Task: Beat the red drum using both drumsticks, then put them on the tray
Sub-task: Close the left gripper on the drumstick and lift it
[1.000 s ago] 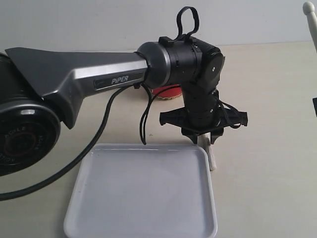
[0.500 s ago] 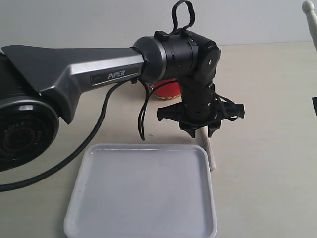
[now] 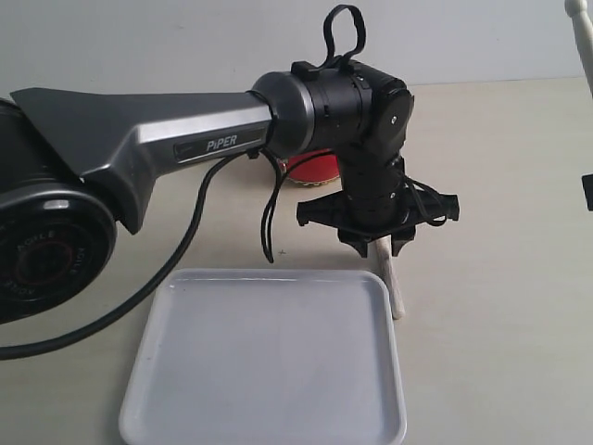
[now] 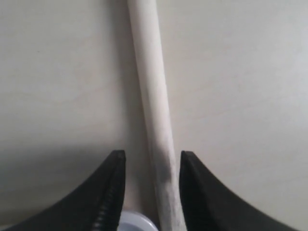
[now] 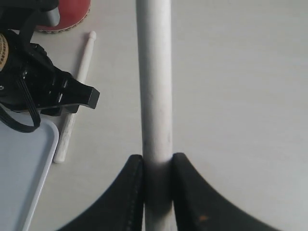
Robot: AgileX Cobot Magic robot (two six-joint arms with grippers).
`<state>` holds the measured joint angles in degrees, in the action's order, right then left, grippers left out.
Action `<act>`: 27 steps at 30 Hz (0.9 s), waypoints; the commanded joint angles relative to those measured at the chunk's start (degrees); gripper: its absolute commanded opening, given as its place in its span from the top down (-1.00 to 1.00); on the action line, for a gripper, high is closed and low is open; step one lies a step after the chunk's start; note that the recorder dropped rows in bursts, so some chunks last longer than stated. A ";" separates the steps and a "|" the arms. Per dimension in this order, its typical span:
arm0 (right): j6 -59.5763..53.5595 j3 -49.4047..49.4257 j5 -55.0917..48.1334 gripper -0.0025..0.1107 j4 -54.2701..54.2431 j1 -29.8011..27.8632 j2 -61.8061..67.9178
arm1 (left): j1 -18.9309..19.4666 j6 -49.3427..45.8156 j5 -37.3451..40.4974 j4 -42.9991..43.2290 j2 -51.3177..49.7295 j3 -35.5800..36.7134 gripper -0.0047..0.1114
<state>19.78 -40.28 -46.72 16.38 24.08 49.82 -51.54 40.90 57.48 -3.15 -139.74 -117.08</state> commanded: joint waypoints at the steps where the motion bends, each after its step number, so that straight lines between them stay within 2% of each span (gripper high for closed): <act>1: -0.18 0.32 1.37 0.96 0.70 -0.11 -0.40 | 0.11 0.31 -0.55 -0.60 -0.57 -0.35 0.27; 16: -0.18 0.32 1.52 0.96 1.68 -0.11 -0.40 | 0.11 -1.48 2.20 -1.75 -3.46 -4.00 0.28; 18: -0.18 0.32 1.39 0.96 1.92 -0.11 -0.40 | 0.11 -1.48 3.24 -1.75 -3.61 -4.00 0.38; 23: -0.18 0.32 1.28 0.96 2.05 -0.11 -0.40 | 0.11 -1.88 3.35 -1.75 -3.61 -4.26 0.89; 27: -0.18 0.32 0.83 0.96 2.05 -0.11 -0.40 | 0.21 -3.46 3.01 -1.67 -2.91 -4.39 0.92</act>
<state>19.78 -40.28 -46.09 17.59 24.08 49.82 -51.54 38.44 60.15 -5.21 -143.03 -121.03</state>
